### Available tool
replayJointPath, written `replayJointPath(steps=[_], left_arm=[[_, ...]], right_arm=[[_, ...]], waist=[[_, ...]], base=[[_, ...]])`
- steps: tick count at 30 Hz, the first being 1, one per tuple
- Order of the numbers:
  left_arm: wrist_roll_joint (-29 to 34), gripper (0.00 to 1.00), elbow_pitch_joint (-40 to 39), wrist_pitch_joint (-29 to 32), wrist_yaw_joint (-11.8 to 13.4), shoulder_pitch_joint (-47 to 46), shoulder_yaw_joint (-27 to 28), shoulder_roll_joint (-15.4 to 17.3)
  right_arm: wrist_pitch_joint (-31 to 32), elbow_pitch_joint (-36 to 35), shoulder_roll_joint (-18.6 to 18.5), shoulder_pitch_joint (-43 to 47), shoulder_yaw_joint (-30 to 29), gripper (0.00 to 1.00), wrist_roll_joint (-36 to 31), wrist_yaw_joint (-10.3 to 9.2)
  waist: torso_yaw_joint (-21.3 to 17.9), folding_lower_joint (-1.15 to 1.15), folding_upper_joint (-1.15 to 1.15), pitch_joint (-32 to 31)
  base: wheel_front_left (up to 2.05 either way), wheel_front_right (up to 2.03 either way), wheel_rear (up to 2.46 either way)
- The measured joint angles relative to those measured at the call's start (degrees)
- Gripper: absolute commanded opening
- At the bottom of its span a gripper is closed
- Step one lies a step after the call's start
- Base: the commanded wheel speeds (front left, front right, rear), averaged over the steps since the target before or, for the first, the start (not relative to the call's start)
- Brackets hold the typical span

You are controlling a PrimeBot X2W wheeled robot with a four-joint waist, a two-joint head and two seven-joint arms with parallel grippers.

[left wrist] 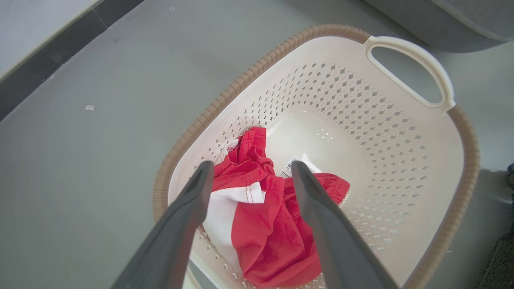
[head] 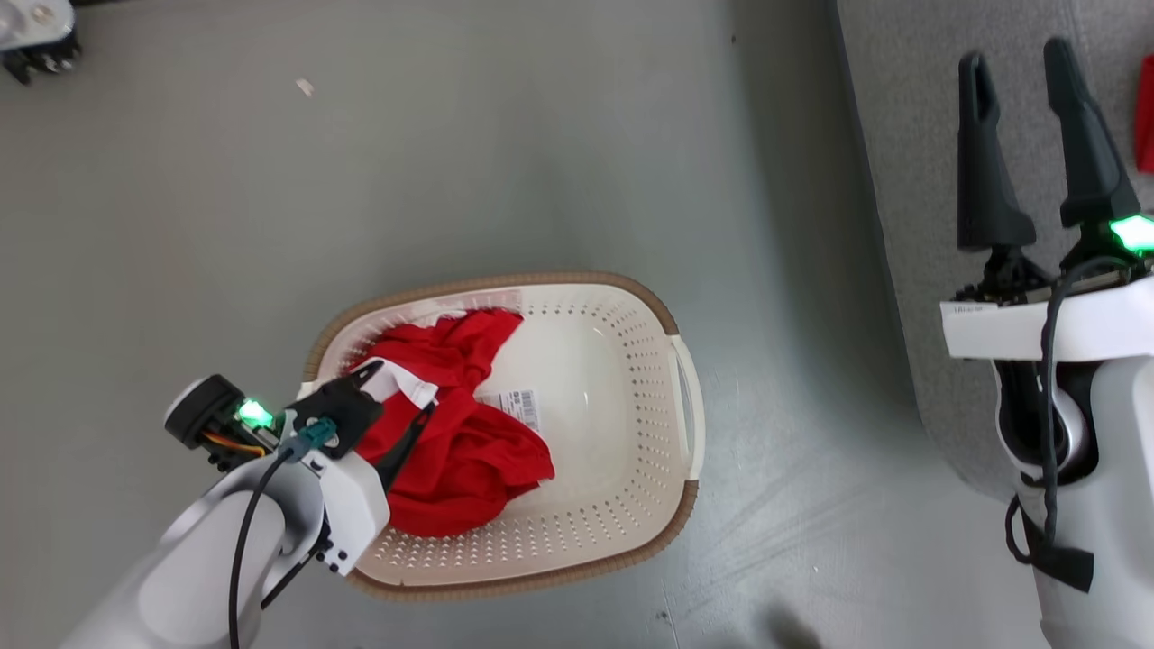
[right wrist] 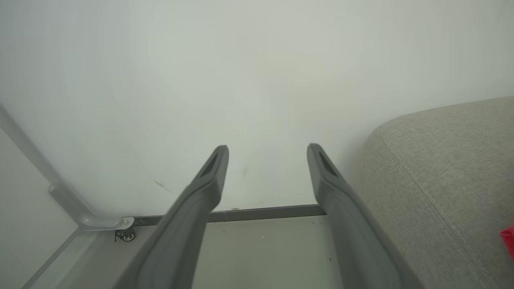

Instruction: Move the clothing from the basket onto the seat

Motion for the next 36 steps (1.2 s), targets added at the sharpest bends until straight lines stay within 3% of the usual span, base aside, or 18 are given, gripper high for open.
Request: replayJointPath(steps=[15, 26, 36], left_arm=[[1.7, 1.00, 4.4, 2.4, 0.0, -4.3, -3.4, -0.3], [5.2, 1.00, 7.9, 3.7, 0.0, -7.4, -5.5, -1.1], [10.1, 1.00, 11.6, 5.1, 0.5, -10.2, -8.2, 0.2]], right_arm=[[0.0, 0.1, 0.4, -4.8, 1.5, 1.00, 0.4, 0.00], [0.0, 0.5, 0.5, -7.1, 2.5, 1.00, 1.0, 0.00], [0.0, 0.5, 0.7, -9.2, 3.7, 1.00, 2.0, 0.01]], waist=[[-2.6, 0.00, 0.00, 5.2], [-4.8, 0.00, 0.00, 8.0], [-6.7, 0.00, 0.00, 9.9]], base=[[0.00, 0.00, 0.00], [0.00, 0.00, 0.00], [0.00, 0.00, 0.00]])
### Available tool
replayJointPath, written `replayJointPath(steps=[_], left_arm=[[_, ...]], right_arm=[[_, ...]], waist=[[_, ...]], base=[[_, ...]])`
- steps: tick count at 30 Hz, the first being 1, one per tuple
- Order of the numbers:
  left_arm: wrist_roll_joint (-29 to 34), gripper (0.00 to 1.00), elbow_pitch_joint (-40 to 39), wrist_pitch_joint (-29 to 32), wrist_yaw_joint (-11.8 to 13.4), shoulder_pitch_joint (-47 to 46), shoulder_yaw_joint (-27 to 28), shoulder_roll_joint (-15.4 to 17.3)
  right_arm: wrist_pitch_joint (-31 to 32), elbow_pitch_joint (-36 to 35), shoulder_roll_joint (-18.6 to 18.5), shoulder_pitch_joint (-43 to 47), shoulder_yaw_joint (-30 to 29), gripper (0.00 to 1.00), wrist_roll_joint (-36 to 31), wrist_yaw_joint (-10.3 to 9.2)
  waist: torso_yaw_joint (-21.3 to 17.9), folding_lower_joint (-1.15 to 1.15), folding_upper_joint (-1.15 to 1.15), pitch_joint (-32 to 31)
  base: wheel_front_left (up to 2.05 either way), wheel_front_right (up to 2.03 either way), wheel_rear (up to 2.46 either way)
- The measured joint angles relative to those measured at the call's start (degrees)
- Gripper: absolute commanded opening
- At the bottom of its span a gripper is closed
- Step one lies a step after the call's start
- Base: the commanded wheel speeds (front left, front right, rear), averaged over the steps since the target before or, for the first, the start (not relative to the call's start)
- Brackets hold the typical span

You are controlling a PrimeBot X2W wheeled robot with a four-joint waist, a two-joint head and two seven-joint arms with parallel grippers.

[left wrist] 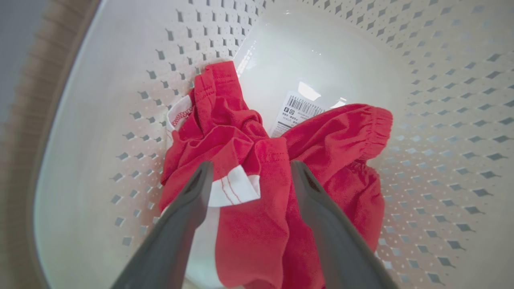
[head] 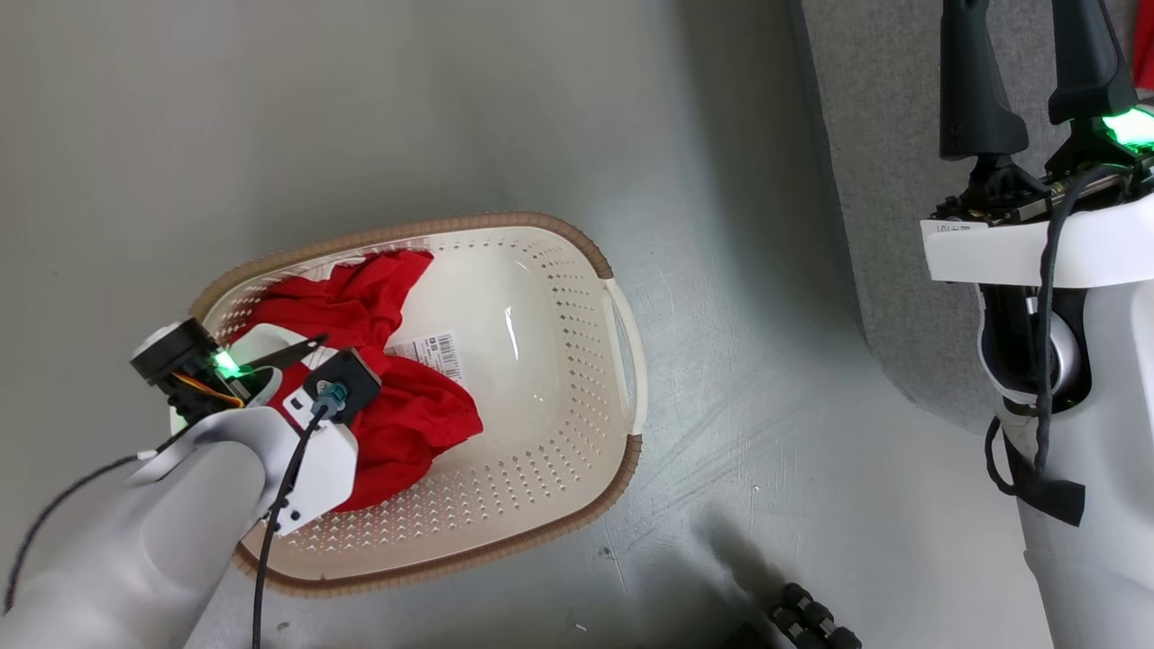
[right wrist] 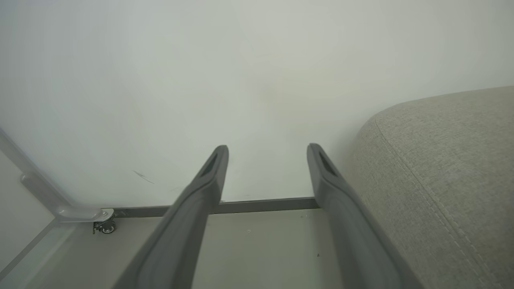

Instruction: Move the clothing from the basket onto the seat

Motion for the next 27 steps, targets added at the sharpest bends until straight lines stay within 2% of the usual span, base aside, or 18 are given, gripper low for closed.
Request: replayJointPath(steps=[9, 15, 16, 17, 27], left_arm=[[3.5, 1.00, 2.8, 1.5, 2.6, -2.4, -1.4, 0.3], [4.2, 1.00, 4.6, 2.9, 3.1, -3.7, -2.0, 0.3], [4.2, 0.44, 4.9, 3.0, 3.1, -3.9, -2.0, 0.3], [4.2, 0.00, 5.1, 3.0, 3.2, -4.0, -2.0, 0.3], [3.9, 0.00, 6.1, 3.4, 5.4, -5.4, -0.5, -0.3]], right_arm=[[-0.2, 0.3, 0.0, 0.0, 0.3, 1.00, 2.0, -0.01], [-0.2, 0.4, 0.1, -0.8, 0.9, 1.00, 3.6, -0.01], [-0.2, 0.4, 0.1, -1.2, 1.0, 1.00, 3.7, -0.01], [-0.2, 0.4, 0.1, -1.5, 1.1, 1.00, 4.0, 0.00], [-0.2, 1.0, 0.2, -2.6, 1.3, 1.00, 5.6, -0.01]], waist=[[-1.2, 0.00, 0.00, 1.8], [-1.9, 0.00, 0.00, 3.0], [-2.0, 0.00, 0.00, 3.2], [-2.1, 0.00, 0.00, 3.4], [-3.4, 0.00, 0.00, 4.2]], base=[[0.00, 0.00, 0.00], [0.00, 0.00, 0.00], [0.00, 0.00, 0.00], [0.00, 0.00, 0.00], [0.00, 0.00, 0.00]])
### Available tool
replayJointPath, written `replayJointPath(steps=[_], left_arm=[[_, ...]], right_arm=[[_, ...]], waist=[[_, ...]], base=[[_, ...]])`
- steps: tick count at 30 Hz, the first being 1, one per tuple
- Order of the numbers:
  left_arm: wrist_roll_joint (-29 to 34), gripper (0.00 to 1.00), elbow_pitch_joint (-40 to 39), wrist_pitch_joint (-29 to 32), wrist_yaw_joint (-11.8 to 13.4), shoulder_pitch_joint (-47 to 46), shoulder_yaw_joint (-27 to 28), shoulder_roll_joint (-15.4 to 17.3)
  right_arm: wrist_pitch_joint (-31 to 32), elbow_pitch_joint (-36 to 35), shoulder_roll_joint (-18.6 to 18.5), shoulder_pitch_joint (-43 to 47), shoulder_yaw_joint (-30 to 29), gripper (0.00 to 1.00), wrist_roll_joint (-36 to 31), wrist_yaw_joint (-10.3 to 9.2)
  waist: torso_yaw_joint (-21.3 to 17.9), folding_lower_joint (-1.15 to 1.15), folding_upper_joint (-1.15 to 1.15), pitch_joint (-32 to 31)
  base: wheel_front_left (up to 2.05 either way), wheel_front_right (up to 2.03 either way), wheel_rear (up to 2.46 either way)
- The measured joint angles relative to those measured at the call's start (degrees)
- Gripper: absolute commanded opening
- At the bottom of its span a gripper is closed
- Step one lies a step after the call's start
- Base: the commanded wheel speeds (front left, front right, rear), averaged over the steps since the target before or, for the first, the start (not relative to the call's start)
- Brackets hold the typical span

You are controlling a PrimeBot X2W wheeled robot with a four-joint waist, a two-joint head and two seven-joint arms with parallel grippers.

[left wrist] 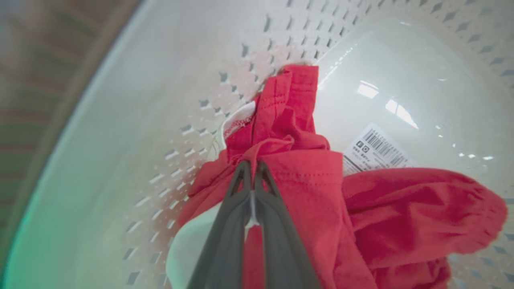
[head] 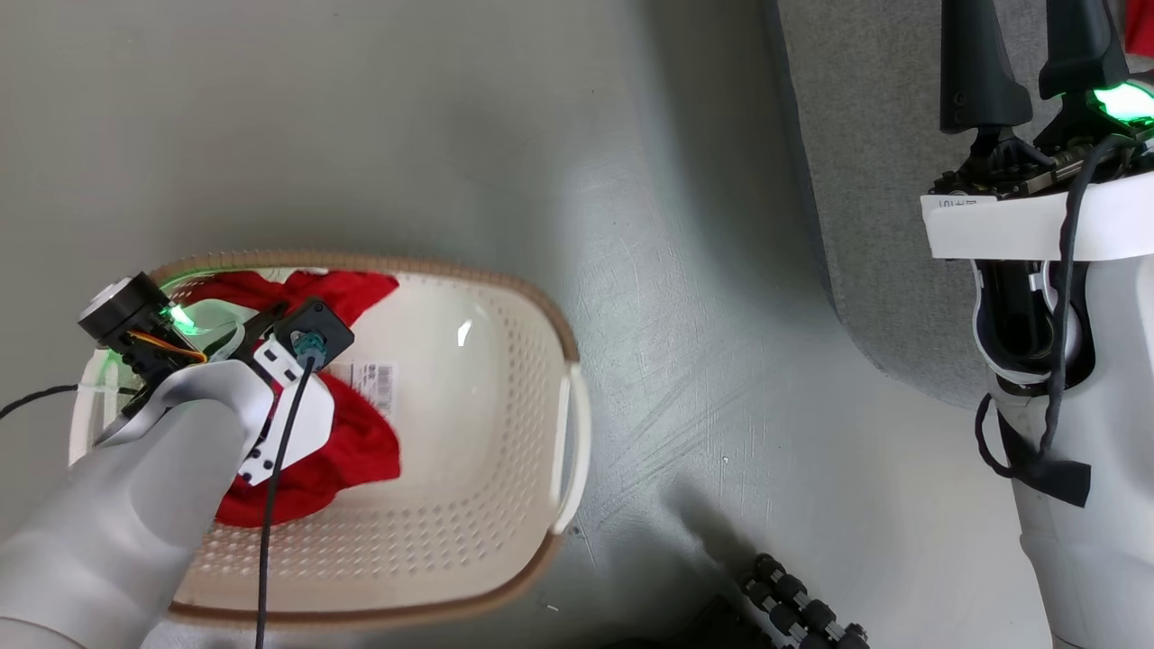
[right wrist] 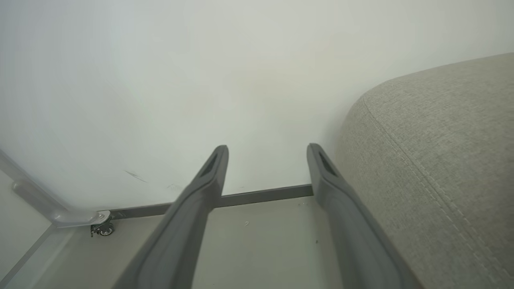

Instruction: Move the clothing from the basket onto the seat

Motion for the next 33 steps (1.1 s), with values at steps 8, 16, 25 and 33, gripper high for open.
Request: replayJointPath(steps=[8, 16, 25, 33], left_arm=[[-1.8, 0.00, 0.2, -0.2, 0.3, 0.0, 1.1, -1.6], [-5.6, 0.00, -0.6, -2.1, 0.2, 2.0, 3.1, -3.4], [-10.7, 0.00, -2.9, -5.6, 0.8, 6.3, 7.0, -5.0], [-16.9, 0.00, -6.0, -10.0, 1.2, 9.5, 12.2, -6.4]], right_arm=[[0.0, 0.7, 0.0, 0.0, -0.5, 1.00, 0.0, 0.00], [0.0, 1.0, 0.0, 0.0, -1.7, 1.00, -0.5, 0.00], [0.0, 1.4, 0.0, 0.0, -2.9, 1.00, -2.4, 0.00], [0.0, 1.9, 0.0, 0.0, -3.6, 1.00, -4.4, 0.00]], waist=[[-0.1, 0.00, 0.00, -0.9], [0.8, 0.00, 0.00, -2.6], [2.5, 0.00, 0.00, -4.9], [4.7, 0.00, 0.00, -7.6]], base=[[0.00, 0.00, 0.00], [0.00, 0.00, 0.00], [0.00, 0.00, 0.00], [0.00, 0.00, 0.00]])
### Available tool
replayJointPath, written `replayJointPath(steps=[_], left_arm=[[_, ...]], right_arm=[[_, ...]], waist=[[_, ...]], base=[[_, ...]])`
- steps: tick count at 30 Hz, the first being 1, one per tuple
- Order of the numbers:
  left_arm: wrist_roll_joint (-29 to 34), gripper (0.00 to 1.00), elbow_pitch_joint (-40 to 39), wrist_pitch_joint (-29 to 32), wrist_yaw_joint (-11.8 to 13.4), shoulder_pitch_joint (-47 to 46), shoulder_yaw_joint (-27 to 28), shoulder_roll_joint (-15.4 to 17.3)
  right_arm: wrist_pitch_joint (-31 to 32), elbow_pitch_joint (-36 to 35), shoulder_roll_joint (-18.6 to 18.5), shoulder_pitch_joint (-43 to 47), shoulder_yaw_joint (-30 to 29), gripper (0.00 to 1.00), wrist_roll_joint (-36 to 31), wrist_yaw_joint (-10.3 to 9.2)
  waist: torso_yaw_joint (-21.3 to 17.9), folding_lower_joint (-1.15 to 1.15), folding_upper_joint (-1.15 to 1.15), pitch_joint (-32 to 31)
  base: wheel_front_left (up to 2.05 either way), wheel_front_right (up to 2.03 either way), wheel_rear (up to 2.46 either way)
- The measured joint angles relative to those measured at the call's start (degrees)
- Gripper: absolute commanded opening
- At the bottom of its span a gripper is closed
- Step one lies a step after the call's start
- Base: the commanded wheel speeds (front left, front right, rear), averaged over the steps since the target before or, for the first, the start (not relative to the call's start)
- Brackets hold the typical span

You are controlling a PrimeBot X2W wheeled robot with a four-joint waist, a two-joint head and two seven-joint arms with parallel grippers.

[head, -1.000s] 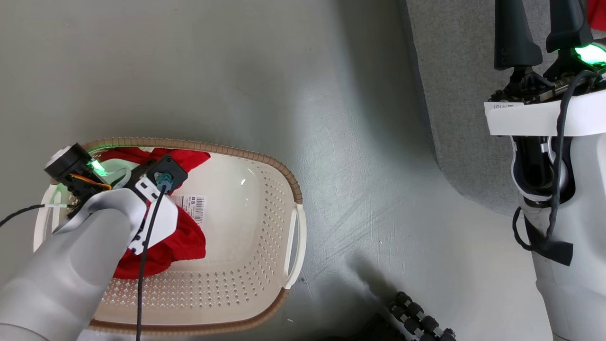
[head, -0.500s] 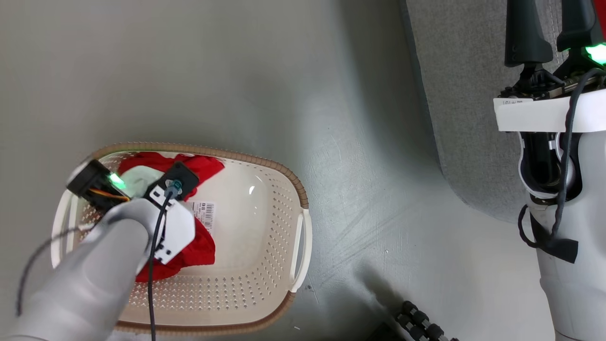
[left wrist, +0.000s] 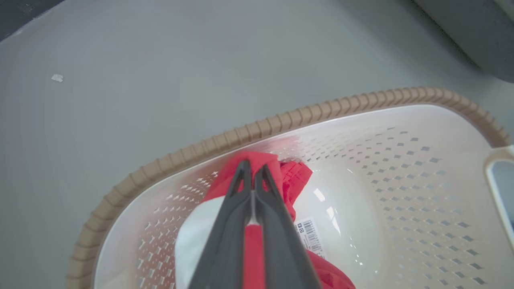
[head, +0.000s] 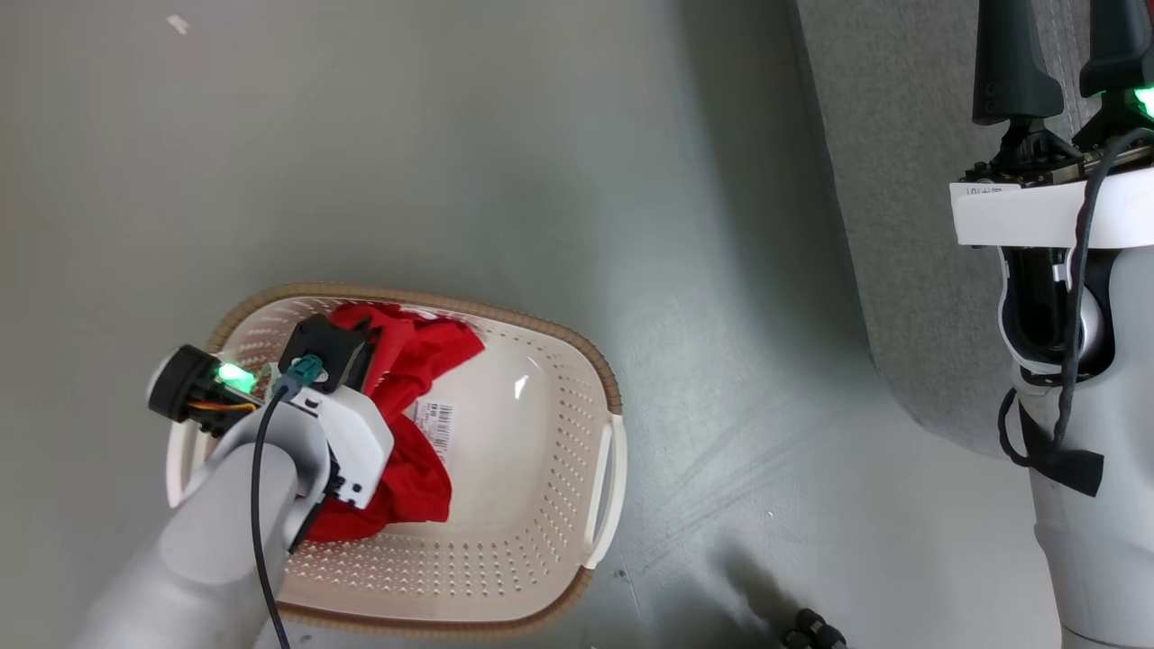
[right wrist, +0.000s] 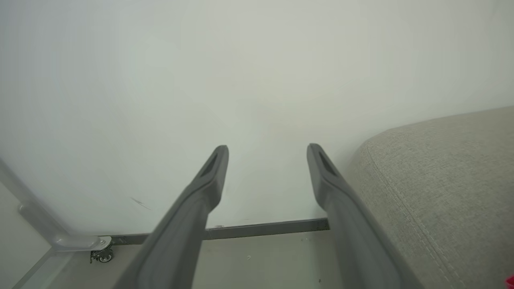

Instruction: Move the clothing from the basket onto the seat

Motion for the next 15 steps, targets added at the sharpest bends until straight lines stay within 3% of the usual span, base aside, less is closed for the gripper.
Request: replayJointPath(steps=[15], left_arm=[[-7.3, 0.00, -4.1, -5.2, 0.5, 6.2, 5.8, -2.6]], right_arm=[[0.0, 2.0, -2.0, 0.4, -0.7, 1.00, -1.9, 0.00]], waist=[[4.9, 0.00, 0.00, -6.1]], base=[[0.00, 0.00, 0.00]])
